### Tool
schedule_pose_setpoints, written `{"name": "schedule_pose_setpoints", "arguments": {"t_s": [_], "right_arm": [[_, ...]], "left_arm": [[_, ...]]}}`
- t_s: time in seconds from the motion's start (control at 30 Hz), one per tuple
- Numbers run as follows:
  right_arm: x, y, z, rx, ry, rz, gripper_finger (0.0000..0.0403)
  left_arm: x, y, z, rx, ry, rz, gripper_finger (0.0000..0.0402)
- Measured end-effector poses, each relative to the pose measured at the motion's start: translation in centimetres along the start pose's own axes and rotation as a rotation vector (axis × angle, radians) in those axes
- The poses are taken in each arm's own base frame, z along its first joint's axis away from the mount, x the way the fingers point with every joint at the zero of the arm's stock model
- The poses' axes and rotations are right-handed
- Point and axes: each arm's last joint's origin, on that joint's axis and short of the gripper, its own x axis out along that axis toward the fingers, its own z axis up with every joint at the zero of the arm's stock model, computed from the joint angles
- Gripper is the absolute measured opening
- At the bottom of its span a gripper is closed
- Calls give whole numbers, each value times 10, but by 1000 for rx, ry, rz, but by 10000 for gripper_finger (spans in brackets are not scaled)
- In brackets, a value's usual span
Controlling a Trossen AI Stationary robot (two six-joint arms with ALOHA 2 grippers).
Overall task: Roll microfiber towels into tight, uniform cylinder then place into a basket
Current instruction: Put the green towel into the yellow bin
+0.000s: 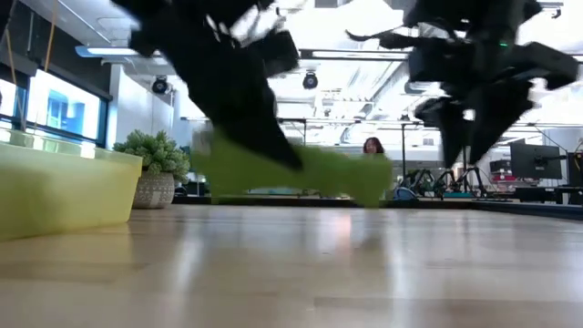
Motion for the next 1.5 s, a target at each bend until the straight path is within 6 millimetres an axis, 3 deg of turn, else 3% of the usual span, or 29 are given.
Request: {"name": "schedule_pose_setpoints", "arguments": {"t_s": [0.17, 0.3, 0.5, 0.67, 0.93, 1.1, 1.5], "right_arm": [[-4, 1, -39, 74, -44, -2, 174], [-2, 1, -65, 173, -191, 7, 174], [-3, 5, -90, 161, -437, 22, 174], [-5, 3, -101, 130, -625, -78, 174], [-1, 2, -110, 105, -771, -98, 174], [5, 2, -117, 93, -806, -105, 174], [11, 1, -124, 131, -889, -101, 174]], "left_arm": [[-51, 1, 15, -4, -2, 6, 23], [-99, -3, 21, -11, -10, -25, 23], [-159, -12, 7, -85, 71, -49, 23], [-187, -21, -17, -151, 229, -34, 23], [-205, -42, -48, -233, 480, 8, 23], [-204, -53, -62, -240, 495, 25, 23], [-171, -57, -100, -279, 407, 91, 23]]}}
